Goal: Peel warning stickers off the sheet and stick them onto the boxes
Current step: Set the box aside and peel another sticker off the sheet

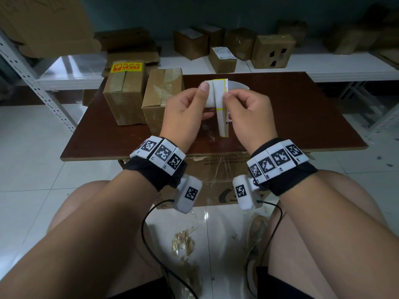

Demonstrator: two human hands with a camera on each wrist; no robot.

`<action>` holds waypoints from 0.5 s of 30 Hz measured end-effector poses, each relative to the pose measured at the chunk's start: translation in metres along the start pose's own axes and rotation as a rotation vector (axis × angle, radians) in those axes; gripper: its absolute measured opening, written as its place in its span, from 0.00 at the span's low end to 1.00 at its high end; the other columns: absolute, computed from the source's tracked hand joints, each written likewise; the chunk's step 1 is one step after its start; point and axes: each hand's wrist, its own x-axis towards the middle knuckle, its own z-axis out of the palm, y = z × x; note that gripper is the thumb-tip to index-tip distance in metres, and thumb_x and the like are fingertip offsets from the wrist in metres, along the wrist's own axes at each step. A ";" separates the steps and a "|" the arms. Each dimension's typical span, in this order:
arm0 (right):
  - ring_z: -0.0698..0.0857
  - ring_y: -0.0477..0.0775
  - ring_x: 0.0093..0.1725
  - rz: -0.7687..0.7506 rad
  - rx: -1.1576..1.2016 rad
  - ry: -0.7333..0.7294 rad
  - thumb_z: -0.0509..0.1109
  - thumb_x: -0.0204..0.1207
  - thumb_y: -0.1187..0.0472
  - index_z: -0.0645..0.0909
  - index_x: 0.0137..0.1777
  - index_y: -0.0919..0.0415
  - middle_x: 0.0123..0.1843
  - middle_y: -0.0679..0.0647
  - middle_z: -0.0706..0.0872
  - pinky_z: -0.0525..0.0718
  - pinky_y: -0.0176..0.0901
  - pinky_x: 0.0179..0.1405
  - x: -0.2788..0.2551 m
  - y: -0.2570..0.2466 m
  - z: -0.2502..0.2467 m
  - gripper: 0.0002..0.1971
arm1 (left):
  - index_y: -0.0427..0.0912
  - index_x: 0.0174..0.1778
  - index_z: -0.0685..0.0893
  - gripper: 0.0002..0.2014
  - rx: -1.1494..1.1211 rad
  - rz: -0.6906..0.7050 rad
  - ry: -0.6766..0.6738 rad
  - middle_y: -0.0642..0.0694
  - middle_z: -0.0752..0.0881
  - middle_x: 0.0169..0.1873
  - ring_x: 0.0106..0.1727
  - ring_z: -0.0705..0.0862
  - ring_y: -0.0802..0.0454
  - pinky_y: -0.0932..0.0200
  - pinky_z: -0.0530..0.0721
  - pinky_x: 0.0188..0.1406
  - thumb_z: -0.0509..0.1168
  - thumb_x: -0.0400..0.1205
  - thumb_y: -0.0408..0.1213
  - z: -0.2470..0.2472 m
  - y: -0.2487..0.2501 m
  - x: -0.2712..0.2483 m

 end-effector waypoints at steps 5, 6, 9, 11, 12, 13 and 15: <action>0.86 0.33 0.37 0.007 -0.004 0.028 0.71 0.89 0.58 0.94 0.55 0.57 0.39 0.38 0.88 0.81 0.29 0.37 0.002 0.001 0.000 0.09 | 0.45 0.53 0.92 0.07 0.060 0.032 0.056 0.48 0.93 0.46 0.52 0.94 0.54 0.49 0.95 0.58 0.68 0.91 0.33 0.002 -0.004 0.001; 0.86 0.35 0.39 0.001 -0.001 0.024 0.71 0.88 0.58 0.94 0.54 0.57 0.40 0.39 0.88 0.83 0.32 0.39 0.002 0.001 0.000 0.10 | 0.43 0.53 0.92 0.07 0.071 0.035 0.070 0.48 0.93 0.45 0.50 0.93 0.56 0.52 0.95 0.56 0.69 0.91 0.33 0.002 -0.003 0.002; 0.89 0.42 0.44 -0.016 0.004 0.013 0.70 0.87 0.57 0.94 0.52 0.56 0.41 0.41 0.91 0.86 0.41 0.46 0.002 0.002 0.002 0.10 | 0.43 0.50 0.93 0.07 0.040 0.014 0.076 0.47 0.94 0.43 0.48 0.94 0.54 0.51 0.96 0.55 0.70 0.90 0.33 0.002 -0.001 0.002; 0.89 0.39 0.43 -0.026 0.000 0.007 0.70 0.87 0.58 0.94 0.52 0.56 0.40 0.40 0.91 0.85 0.38 0.47 0.002 0.002 0.002 0.10 | 0.47 0.48 0.93 0.07 0.032 0.019 0.059 0.47 0.95 0.43 0.50 0.95 0.49 0.47 0.96 0.56 0.71 0.90 0.36 0.002 0.000 0.001; 0.88 0.37 0.42 -0.029 -0.002 0.005 0.70 0.87 0.58 0.94 0.52 0.56 0.39 0.39 0.90 0.84 0.36 0.46 0.002 0.001 0.002 0.10 | 0.48 0.48 0.94 0.07 0.034 0.023 0.052 0.48 0.95 0.42 0.50 0.95 0.48 0.47 0.96 0.56 0.71 0.90 0.36 0.002 0.000 0.001; 0.87 0.35 0.40 -0.029 -0.003 0.006 0.70 0.88 0.59 0.94 0.52 0.55 0.37 0.36 0.89 0.83 0.34 0.44 0.002 0.001 0.001 0.10 | 0.48 0.48 0.94 0.06 0.035 0.024 0.052 0.50 0.95 0.41 0.49 0.95 0.49 0.47 0.96 0.56 0.72 0.89 0.36 0.001 0.001 0.001; 0.85 0.34 0.37 -0.019 -0.004 0.009 0.71 0.88 0.59 0.94 0.51 0.55 0.32 0.32 0.87 0.82 0.32 0.41 0.002 0.001 0.001 0.09 | 0.47 0.48 0.94 0.06 0.040 0.021 0.062 0.52 0.95 0.39 0.47 0.94 0.51 0.49 0.96 0.55 0.73 0.88 0.33 0.000 0.000 0.002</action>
